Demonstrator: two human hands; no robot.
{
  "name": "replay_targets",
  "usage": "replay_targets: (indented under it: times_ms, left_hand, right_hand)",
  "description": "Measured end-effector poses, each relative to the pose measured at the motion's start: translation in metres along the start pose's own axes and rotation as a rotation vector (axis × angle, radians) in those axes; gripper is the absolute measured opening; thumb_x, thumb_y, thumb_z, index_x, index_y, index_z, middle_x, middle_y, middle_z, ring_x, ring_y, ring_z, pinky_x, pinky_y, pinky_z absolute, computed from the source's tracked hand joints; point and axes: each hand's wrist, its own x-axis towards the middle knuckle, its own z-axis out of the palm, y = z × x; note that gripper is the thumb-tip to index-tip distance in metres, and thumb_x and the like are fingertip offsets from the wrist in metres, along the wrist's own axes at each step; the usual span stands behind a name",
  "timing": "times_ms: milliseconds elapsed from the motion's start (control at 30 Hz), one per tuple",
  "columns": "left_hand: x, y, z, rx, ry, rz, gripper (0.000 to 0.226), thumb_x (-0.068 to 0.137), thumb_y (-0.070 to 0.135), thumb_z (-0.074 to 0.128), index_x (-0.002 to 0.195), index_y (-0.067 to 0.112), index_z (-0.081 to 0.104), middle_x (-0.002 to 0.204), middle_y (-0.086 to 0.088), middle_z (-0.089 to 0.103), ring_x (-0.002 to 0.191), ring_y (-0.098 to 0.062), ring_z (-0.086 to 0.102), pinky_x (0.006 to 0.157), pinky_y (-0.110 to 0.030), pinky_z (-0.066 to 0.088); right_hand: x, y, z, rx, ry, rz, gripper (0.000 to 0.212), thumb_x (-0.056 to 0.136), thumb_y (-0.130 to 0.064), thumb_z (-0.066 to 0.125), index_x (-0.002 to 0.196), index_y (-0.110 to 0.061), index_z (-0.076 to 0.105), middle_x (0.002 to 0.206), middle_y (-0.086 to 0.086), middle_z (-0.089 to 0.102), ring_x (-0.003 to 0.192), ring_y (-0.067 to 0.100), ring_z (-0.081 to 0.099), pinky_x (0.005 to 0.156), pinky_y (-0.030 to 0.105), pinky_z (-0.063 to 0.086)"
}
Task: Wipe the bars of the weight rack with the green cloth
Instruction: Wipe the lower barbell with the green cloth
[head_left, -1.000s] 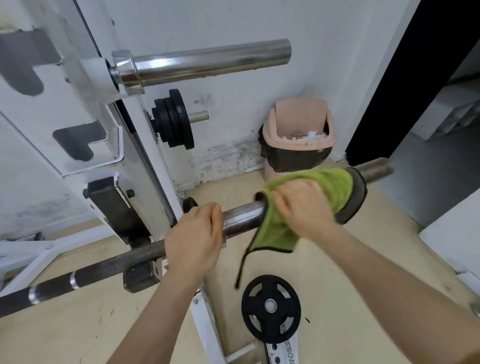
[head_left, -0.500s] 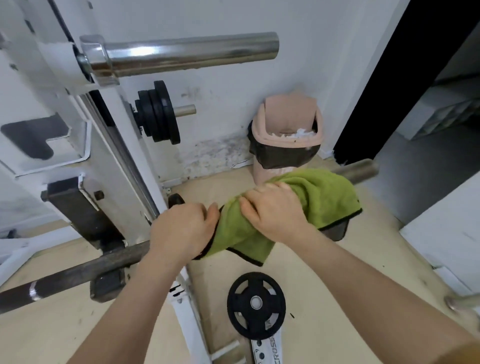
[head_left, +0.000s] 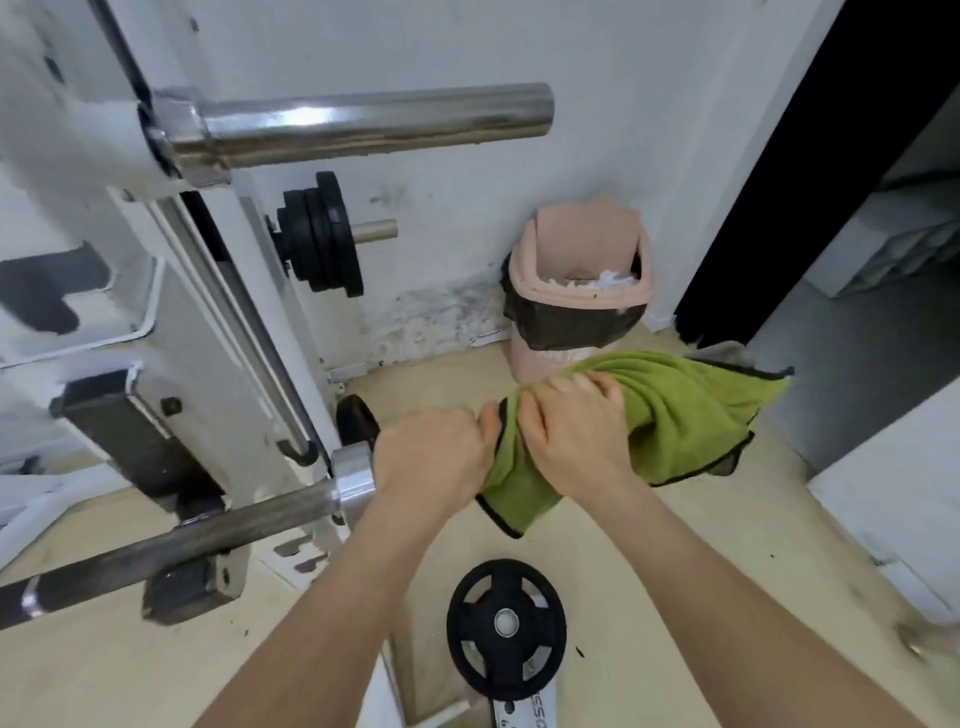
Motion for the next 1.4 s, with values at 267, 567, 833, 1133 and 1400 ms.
replay_targets:
  times_ms: [267,567,833,1133,1400]
  left_hand:
    - [-0.027,0.023,0.008,-0.076,0.201,-0.142,0.037,0.087,0.036,0.043,0.099,0.012,0.069,0.092,-0.006,0.069,0.084,-0.028,0.063,0.072,-0.038,0.045]
    - [0.053,0.075,0.003,0.018,0.136,-0.055,0.047,0.096,0.052,0.021,0.086,0.018,0.051,0.062,0.003,0.042,0.049,-0.019,0.039,0.043,-0.028,0.024]
    - [0.047,0.077,0.013,-0.037,0.253,0.017,0.043,0.093,0.048,0.04,0.067,0.015,0.049,0.051,-0.004,0.046,0.04,-0.02,0.025,0.044,-0.022,0.005]
    - [0.056,0.07,0.018,-0.079,0.201,-0.049,0.054,0.094,0.056,0.007,0.074,0.022,0.044,0.057,0.005,0.049,0.05,-0.022,0.05,0.047,-0.029,0.036]
    - [0.053,0.072,0.02,-0.048,0.203,-0.032,0.05,0.096,0.055,0.013,0.072,0.022,0.041,0.052,0.006,0.04,0.045,-0.02,0.042,0.042,-0.026,0.03]
  right_hand:
    - [0.043,0.149,-0.015,0.001,-0.107,0.315,0.04,0.081,-0.036,0.034,0.045,-0.018,0.036,0.053,-0.002,0.046,0.067,0.022,0.048,0.081,0.038,0.04]
    - [0.052,0.173,-0.008,1.165,0.337,1.312,0.025,0.077,-0.017,0.062,0.058,-0.015,0.045,0.061,0.002,0.048,0.064,0.021,0.048,0.056,0.03,0.038]
    - [0.027,0.148,0.006,1.958,0.382,1.212,0.068,0.088,-0.071,0.04,0.11,-0.014,0.068,0.101,0.008,0.074,0.091,0.025,0.072,0.087,0.039,0.055]
    - [0.019,0.188,-0.011,0.582,0.126,0.952,0.063,0.104,-0.045,0.017,0.067,-0.008,0.051,0.07,0.01,0.059,0.07,0.027,0.056,0.064,0.034,0.04]
    - [-0.034,0.221,-0.039,2.226,1.03,1.298,0.03,0.095,-0.02,0.042,0.068,-0.019,0.057,0.057,-0.004,0.059,0.05,0.01,0.057,0.047,0.015,0.046]
